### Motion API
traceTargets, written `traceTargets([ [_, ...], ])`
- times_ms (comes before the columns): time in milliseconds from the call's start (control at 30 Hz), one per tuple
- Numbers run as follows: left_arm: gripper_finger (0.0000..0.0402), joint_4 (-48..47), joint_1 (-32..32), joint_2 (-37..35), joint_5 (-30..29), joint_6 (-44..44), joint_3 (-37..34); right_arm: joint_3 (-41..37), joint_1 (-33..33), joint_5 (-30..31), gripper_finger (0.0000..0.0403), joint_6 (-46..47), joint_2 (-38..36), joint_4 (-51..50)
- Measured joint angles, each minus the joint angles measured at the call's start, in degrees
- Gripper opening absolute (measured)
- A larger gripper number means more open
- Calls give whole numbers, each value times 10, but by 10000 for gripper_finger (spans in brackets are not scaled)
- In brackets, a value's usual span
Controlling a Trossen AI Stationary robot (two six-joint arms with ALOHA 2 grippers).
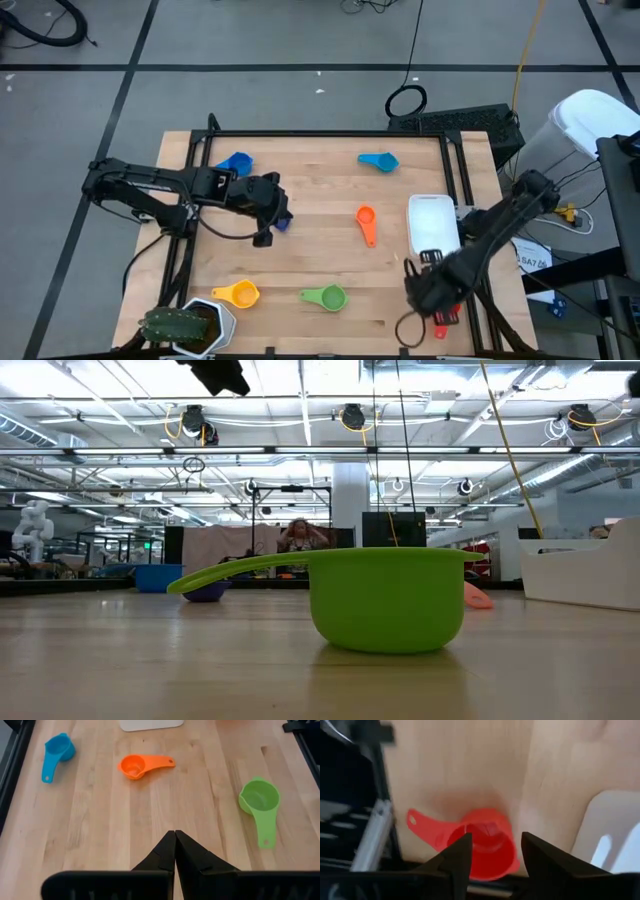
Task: Nest measuring cups in basket
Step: Move the red measuring cup to the center of the table
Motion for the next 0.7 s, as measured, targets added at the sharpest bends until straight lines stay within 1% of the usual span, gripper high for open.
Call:
traceTargets([
  [67, 10, 0, -4, 0, 0, 0, 0, 0, 21, -9, 161, 9, 18, -5],
  [233, 10, 1, -18, 0, 0, 0, 0, 0, 58, -5, 160, 33, 41, -17],
  [333, 10, 2, -24, 0, 0, -1, 0, 0, 65, 22, 160, 50, 41, -17],
  [467, 10, 2, -32, 0, 0, -2, 0, -1, 66, 40, 160, 54, 41, -20],
  [633, 10, 2, -38, 0, 0, -2, 0, -40, 66, 36, 160, 56, 41, 15],
  [700, 10, 2, -39, 0, 0, -2, 0, -60, 66, 24, 160, 61, 41, 26],
])
